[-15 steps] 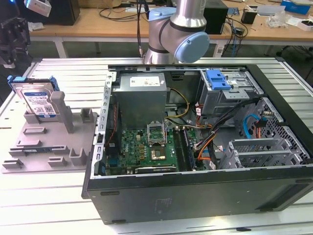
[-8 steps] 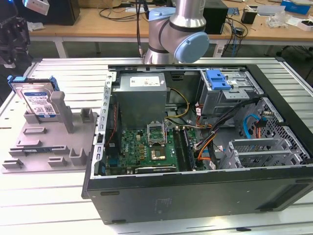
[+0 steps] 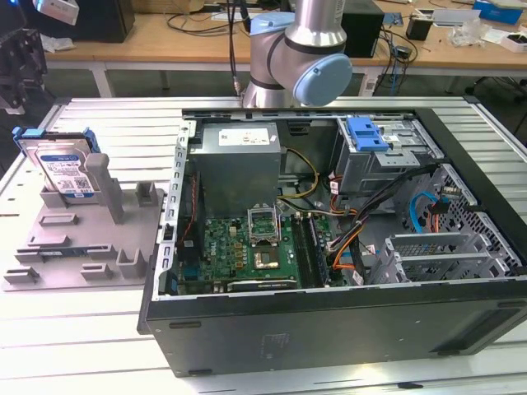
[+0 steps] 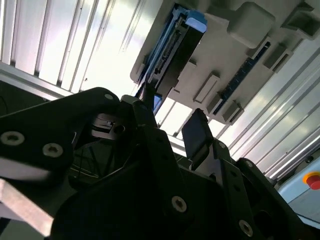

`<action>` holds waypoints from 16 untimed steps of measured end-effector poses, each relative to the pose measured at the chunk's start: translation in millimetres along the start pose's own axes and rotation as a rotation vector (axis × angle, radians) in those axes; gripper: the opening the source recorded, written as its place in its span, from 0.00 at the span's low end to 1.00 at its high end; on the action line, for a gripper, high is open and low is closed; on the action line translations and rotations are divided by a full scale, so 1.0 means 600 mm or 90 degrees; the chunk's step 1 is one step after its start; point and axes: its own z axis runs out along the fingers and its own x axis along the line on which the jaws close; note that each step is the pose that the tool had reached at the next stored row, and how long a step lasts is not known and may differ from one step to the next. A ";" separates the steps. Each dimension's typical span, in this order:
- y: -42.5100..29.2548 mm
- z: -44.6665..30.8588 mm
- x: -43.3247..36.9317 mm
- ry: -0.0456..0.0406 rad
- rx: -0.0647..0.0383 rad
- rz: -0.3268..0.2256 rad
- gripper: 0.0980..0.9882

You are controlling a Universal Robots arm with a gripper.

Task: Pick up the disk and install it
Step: 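Pick up the disk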

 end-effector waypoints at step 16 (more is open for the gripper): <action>0.008 0.005 -0.008 -0.0128 0.000 -0.006 0.45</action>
